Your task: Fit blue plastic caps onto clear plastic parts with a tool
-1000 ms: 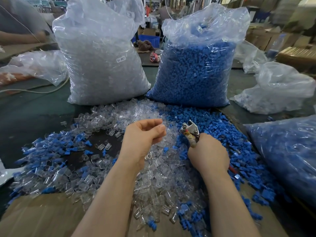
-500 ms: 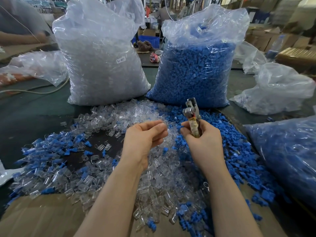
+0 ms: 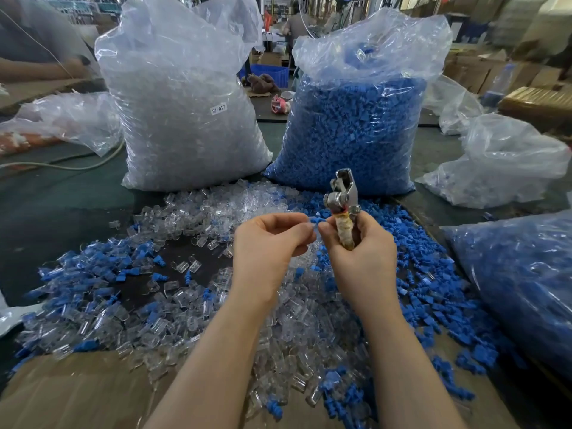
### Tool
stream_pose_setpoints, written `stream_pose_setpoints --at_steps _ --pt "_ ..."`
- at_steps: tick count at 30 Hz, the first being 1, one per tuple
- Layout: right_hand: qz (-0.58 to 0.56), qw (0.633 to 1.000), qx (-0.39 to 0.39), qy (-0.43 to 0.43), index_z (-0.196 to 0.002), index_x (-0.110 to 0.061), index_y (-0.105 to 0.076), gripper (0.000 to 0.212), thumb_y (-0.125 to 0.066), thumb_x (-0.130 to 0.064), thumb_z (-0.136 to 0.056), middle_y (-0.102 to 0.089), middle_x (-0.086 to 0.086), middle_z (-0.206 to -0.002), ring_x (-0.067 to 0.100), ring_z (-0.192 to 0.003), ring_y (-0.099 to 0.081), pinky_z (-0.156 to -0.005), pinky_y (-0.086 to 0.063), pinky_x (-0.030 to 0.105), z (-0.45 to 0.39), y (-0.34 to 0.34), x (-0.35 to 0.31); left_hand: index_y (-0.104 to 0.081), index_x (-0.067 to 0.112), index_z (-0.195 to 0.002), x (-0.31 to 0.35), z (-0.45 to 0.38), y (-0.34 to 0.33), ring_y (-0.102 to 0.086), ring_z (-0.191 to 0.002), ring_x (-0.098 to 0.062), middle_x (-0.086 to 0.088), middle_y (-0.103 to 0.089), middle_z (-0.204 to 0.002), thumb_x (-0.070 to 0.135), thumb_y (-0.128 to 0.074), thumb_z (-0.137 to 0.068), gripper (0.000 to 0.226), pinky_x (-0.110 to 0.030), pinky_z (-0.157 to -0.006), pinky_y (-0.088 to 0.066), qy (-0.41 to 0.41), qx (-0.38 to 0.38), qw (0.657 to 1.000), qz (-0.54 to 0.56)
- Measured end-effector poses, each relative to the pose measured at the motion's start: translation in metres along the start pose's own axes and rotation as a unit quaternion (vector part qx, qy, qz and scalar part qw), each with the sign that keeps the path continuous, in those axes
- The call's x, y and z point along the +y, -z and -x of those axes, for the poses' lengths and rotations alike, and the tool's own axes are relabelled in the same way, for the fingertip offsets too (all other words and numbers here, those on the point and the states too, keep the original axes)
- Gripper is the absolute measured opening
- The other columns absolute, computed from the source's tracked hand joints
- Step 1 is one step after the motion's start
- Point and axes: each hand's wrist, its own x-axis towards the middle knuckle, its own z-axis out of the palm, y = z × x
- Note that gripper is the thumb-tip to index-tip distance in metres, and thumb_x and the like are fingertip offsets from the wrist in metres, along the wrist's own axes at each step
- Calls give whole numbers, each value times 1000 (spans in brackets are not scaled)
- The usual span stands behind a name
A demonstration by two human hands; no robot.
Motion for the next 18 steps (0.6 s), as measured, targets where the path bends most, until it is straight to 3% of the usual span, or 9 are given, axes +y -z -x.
stream_pose_setpoints --at_steps 5,11,14,18 --pt "6 1000 0 3 -86 -21 -65 14 -71 -34 -86 -65 -9 -71 14 -66 -60 -63 -51 44 1 -1 -1 -76 16 -79 -1 2 -3 -72 -68 -10 1 -75 -72 4 -80 -78 13 -19 -64 -56 -54 13 996 -68" --pt "-11 1000 -17 -8 -80 -21 -63 11 -70 -27 -86 -60 -8 -62 5 -54 -49 -53 -37 28 -1 -1 0 -75 26 -74 -3 2 -5 -71 -70 -7 9 -74 -72 10 -83 -76 18 -23 -69 -59 -106 30 986 -128" --pt "-25 999 -32 -18 -81 -18 -65 8 -69 -23 -86 -62 -5 -64 8 -56 -51 -55 -44 37 -2 0 -1 -74 26 -76 -6 1 -5 -70 -69 -3 13 -74 -72 9 -81 -77 19 -17 -66 -56 -127 39 980 -149" --pt "-45 997 -52 -34 -83 -20 -68 4 -69 -20 -87 -67 -4 -71 14 -67 -61 -68 -54 46 -2 2 -4 -74 25 -78 -9 1 -5 -70 -70 -3 13 -74 -73 12 -82 -77 15 -19 -68 -57 -138 48 977 -156"
